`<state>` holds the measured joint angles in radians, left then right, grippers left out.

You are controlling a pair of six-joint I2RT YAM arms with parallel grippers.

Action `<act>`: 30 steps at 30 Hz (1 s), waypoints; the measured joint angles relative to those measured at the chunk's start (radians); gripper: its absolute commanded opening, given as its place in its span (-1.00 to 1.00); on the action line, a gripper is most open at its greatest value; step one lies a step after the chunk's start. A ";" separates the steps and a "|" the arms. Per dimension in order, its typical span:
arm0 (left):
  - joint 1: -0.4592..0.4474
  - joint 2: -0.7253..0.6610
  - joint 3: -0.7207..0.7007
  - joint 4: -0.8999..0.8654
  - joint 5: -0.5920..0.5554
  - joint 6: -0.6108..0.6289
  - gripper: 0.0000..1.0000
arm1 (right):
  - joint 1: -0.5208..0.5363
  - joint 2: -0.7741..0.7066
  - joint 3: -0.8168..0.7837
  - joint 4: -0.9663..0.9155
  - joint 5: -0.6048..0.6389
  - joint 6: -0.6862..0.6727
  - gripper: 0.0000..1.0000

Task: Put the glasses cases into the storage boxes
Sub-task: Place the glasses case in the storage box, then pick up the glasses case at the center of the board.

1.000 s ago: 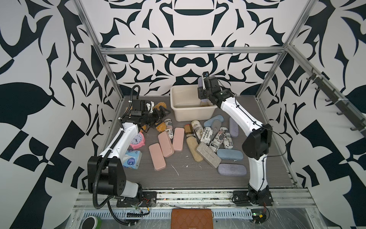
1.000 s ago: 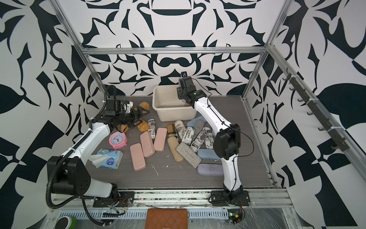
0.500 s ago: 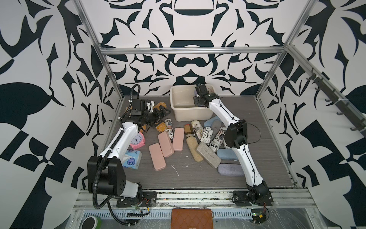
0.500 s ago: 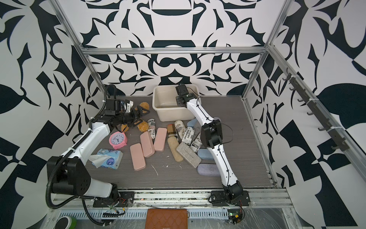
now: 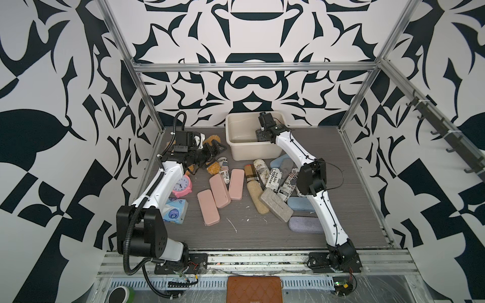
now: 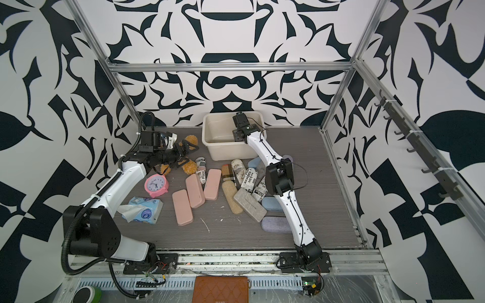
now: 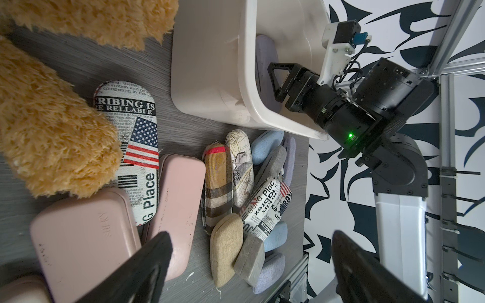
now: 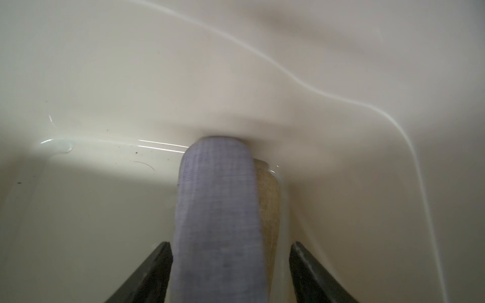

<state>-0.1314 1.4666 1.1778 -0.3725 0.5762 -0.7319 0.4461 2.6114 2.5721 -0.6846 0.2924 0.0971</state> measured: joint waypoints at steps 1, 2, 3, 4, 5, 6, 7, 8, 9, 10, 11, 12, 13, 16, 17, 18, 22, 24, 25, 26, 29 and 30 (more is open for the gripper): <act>0.000 0.003 0.000 -0.002 0.001 0.000 0.95 | 0.000 0.000 0.000 0.000 0.000 -0.002 0.56; 0.000 0.004 0.000 -0.005 0.001 0.000 0.95 | -0.001 0.000 0.000 -0.001 0.000 -0.004 0.61; 0.000 0.005 0.000 -0.008 0.001 0.000 0.95 | -0.001 0.000 0.000 0.000 0.000 -0.008 0.65; 0.000 0.005 0.000 -0.008 0.001 0.000 0.95 | -0.001 -0.002 -0.003 0.001 0.000 -0.012 0.68; 0.000 0.005 0.000 -0.009 0.002 0.000 0.95 | -0.002 -0.006 -0.011 0.002 -0.001 -0.013 0.71; 0.000 0.005 0.000 -0.010 0.002 0.000 0.95 | -0.002 -0.008 -0.017 0.001 -0.003 -0.015 0.72; 0.000 0.005 0.000 -0.011 0.002 0.000 0.95 | -0.002 -0.012 -0.021 0.001 -0.005 -0.015 0.72; 0.000 0.005 0.000 -0.011 0.002 0.000 0.95 | -0.002 -0.016 -0.024 -0.001 -0.006 -0.016 0.72; 0.000 0.005 0.000 -0.011 0.002 0.000 0.95 | -0.002 -0.021 -0.027 0.000 -0.009 -0.016 0.72; 0.000 0.005 0.000 -0.012 0.003 0.000 0.95 | -0.002 -0.027 -0.029 -0.001 -0.010 -0.016 0.72; 0.000 0.005 0.000 -0.012 0.004 0.000 0.95 | -0.002 -0.038 -0.029 -0.001 -0.013 -0.017 0.72; 0.000 0.005 0.000 -0.013 0.005 0.000 0.95 | -0.002 -0.053 -0.031 -0.003 -0.016 -0.017 0.72; 0.000 0.005 0.000 -0.013 0.005 0.000 0.95 | -0.002 -0.067 -0.031 -0.004 -0.019 -0.017 0.73; 0.000 0.005 0.000 -0.014 0.009 0.000 0.96 | -0.002 -0.139 -0.031 -0.004 -0.032 -0.015 0.78; 0.000 0.005 0.000 -0.014 0.009 0.000 0.96 | -0.002 -0.172 -0.031 -0.003 -0.039 -0.012 0.78; 0.000 0.005 0.000 -0.013 0.009 0.000 0.96 | -0.002 -0.203 -0.031 -0.003 -0.042 -0.010 0.78; 0.000 0.005 0.000 -0.014 0.012 0.000 0.97 | 0.006 -0.326 -0.039 0.004 -0.032 0.000 0.74; -0.004 0.002 0.000 -0.014 0.013 0.000 0.96 | 0.013 -0.402 -0.089 0.010 -0.011 0.008 0.65; -0.007 0.000 0.000 -0.014 0.013 0.000 0.96 | 0.016 -0.438 -0.126 0.014 -0.002 0.011 0.62; -0.010 -0.005 0.000 -0.014 0.012 0.000 0.96 | 0.025 -0.489 -0.187 0.022 0.013 0.017 0.58; -0.030 -0.023 0.000 -0.013 0.012 0.003 0.96 | 0.060 -0.671 -0.447 0.066 0.051 0.040 0.51; -0.042 -0.031 0.000 -0.013 0.013 0.007 0.96 | 0.074 -0.745 -0.557 0.085 0.062 0.051 0.50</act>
<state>-0.1734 1.4353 1.1778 -0.3859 0.5888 -0.7250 0.5201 1.8668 2.0148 -0.5991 0.3546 0.1486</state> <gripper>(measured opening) 0.980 0.757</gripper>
